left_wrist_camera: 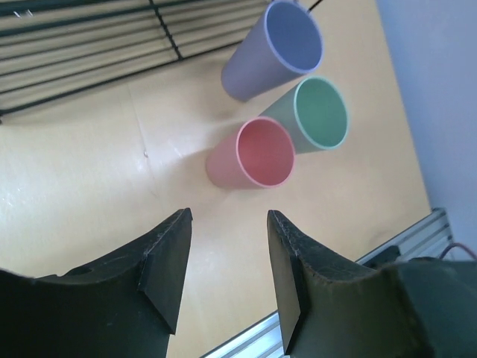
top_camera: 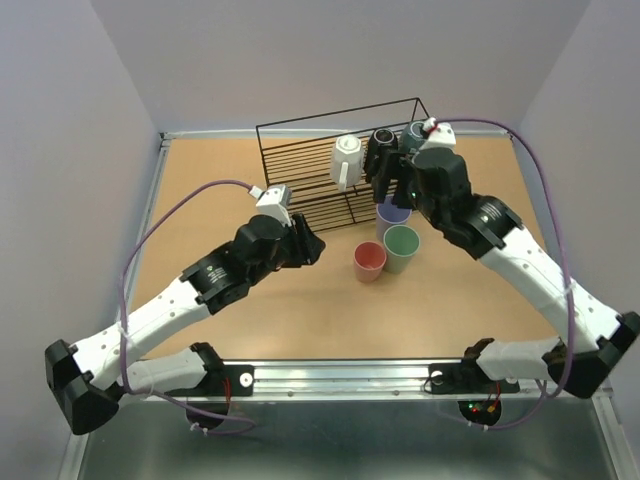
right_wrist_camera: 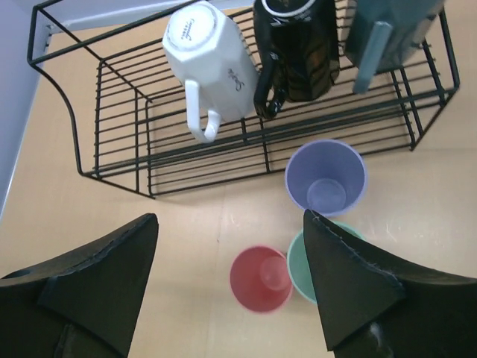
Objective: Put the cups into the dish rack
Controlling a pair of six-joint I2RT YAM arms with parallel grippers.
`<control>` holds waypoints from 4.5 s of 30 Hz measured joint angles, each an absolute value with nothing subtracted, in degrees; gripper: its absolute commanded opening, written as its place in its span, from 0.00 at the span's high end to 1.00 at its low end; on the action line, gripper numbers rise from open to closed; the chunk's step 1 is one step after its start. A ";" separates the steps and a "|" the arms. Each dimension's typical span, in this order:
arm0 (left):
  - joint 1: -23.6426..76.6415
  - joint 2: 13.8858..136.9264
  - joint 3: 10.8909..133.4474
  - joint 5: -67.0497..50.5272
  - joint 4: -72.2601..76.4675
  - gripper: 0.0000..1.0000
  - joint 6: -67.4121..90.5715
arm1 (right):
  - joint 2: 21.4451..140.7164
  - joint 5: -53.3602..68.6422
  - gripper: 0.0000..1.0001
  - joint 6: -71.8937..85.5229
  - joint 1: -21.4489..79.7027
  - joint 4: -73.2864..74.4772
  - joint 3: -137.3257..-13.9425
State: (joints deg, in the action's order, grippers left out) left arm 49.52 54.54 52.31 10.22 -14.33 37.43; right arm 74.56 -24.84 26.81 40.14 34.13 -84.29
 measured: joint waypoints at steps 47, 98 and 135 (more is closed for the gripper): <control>54.70 96.68 68.03 9.54 -12.62 0.72 35.99 | 45.91 -26.13 0.06 40.80 40.14 56.18 -67.53; 54.78 49.30 49.06 13.32 -5.45 1.00 35.48 | 56.51 2.55 0.00 45.36 40.14 29.69 -68.16; 54.78 37.06 42.65 13.21 3.64 1.00 37.50 | 56.29 19.25 0.00 64.53 40.14 -4.47 -56.95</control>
State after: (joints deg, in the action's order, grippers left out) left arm 54.78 37.06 42.65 13.21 3.64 37.50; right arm 56.29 19.25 64.53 40.14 -4.47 -56.95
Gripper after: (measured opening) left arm 0.124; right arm 0.998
